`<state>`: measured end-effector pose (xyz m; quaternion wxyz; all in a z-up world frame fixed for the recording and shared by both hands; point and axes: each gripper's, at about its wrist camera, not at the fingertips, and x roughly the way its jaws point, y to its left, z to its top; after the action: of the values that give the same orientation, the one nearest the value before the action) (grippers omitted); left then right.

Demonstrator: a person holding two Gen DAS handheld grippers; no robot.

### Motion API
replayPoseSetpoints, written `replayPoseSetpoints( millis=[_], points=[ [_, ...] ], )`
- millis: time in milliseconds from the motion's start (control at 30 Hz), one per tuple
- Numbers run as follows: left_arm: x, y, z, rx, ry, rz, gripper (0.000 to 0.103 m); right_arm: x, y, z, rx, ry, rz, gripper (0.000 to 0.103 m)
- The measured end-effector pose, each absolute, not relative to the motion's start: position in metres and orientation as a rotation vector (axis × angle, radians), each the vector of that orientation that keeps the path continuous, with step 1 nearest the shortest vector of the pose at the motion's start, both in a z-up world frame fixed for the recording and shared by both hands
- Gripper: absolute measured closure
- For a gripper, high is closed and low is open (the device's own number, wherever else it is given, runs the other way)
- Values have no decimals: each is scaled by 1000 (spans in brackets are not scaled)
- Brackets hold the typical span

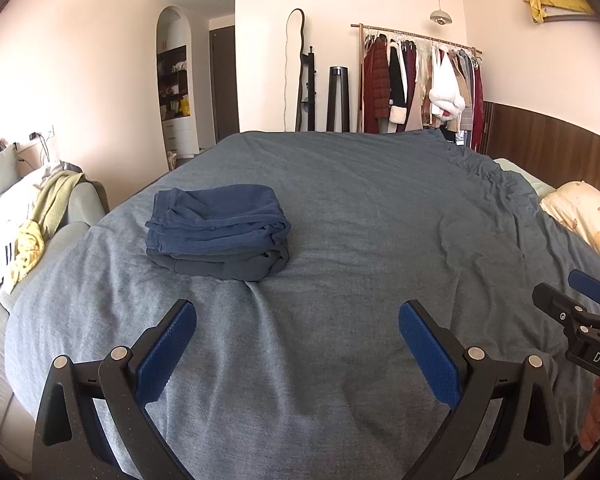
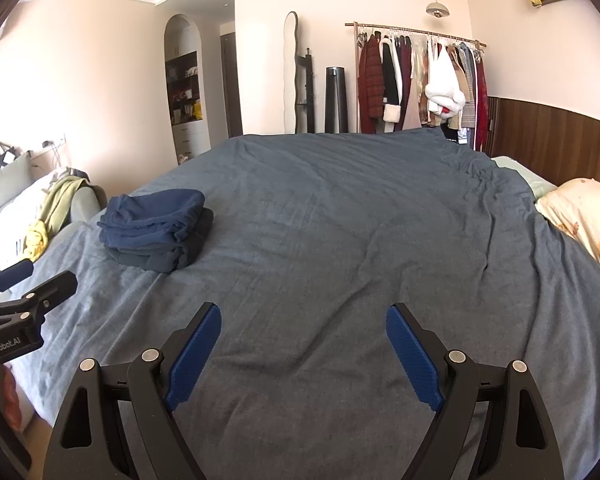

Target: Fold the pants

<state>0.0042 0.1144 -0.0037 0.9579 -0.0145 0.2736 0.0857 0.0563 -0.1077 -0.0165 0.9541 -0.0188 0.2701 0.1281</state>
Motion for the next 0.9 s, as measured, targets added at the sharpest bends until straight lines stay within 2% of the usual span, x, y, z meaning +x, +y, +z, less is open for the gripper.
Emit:
replayPoseSetpoints(
  millis=[900],
  points=[
    [4, 115, -1, -7, 547, 162, 0, 59, -96, -19, -55, 556, 270, 18]
  ],
)
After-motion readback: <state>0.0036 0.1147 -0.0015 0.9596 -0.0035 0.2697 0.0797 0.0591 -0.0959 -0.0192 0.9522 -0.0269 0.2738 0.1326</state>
